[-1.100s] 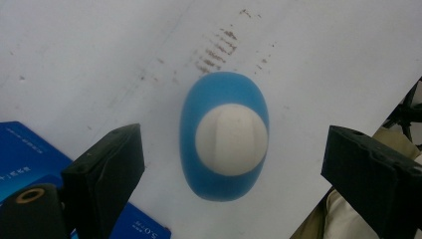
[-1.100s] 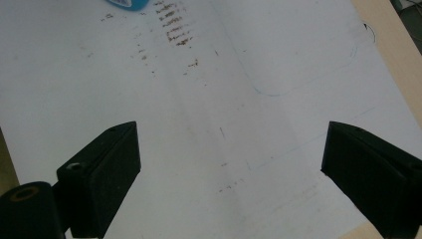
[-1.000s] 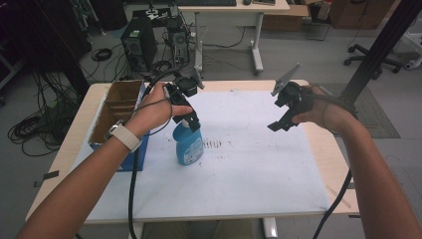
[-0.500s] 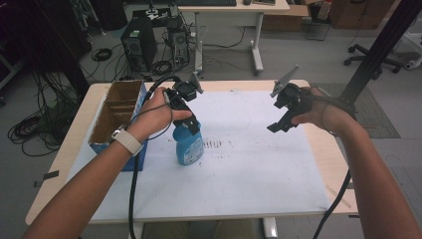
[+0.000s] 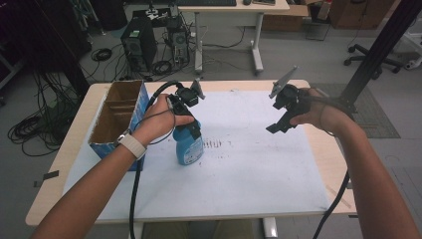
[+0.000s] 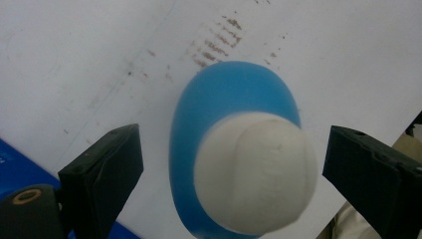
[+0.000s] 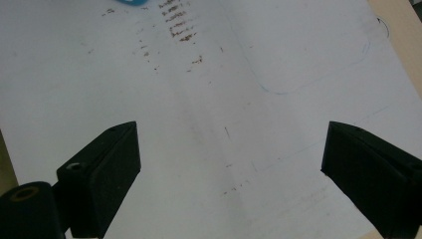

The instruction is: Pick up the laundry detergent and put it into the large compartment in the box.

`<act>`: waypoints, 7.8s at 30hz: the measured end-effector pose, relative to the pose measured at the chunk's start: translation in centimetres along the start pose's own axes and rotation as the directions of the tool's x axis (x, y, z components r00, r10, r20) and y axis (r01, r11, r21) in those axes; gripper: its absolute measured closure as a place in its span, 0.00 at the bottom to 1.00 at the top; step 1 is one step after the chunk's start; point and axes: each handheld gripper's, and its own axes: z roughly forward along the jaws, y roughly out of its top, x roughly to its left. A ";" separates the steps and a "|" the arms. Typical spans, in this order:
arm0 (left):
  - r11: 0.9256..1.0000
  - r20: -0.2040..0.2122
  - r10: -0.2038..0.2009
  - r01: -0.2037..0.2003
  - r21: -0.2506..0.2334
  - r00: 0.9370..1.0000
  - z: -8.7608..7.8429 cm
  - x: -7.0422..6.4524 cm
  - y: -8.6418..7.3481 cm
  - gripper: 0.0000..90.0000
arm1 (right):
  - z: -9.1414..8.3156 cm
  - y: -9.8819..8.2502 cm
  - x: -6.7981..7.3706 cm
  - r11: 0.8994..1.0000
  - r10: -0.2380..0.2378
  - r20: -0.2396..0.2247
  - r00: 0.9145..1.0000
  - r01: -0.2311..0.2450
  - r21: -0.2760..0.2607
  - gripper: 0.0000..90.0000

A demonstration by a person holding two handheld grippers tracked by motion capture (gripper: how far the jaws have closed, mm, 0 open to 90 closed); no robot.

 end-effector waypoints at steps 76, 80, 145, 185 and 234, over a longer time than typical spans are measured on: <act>0.999 -0.007 -0.026 0.025 -0.024 1.000 0.6 0.2 -0.4 0.41 | 0.1 -0.2 0.2 1.000 0.004 -0.007 1.000 -0.004 -0.001 0.10; 0.999 -0.009 -0.028 0.028 -0.027 1.000 0.2 0.1 -0.4 0.41 | 0.0 -0.1 0.3 1.000 0.003 -0.006 1.000 -0.003 -0.002 0.10; 0.976 -0.083 -0.210 0.203 -0.081 0.974 -12.8 -1.3 -1.5 0.41 | -0.9 0.1 1.2 0.999 -0.028 0.015 1.000 0.028 -0.026 0.10; 0.910 -0.138 -0.405 0.383 -0.160 0.904 -19.6 1.4 -3.8 0.41 | -1.1 1.2 1.3 0.998 -0.055 0.020 0.998 0.056 -0.029 0.10; 0.789 -0.208 -0.613 0.576 -0.214 0.763 -22.4 7.3 -8.7 0.41 | -0.4 2.2 1.0 0.998 -0.066 0.007 0.998 0.066 -0.025 0.10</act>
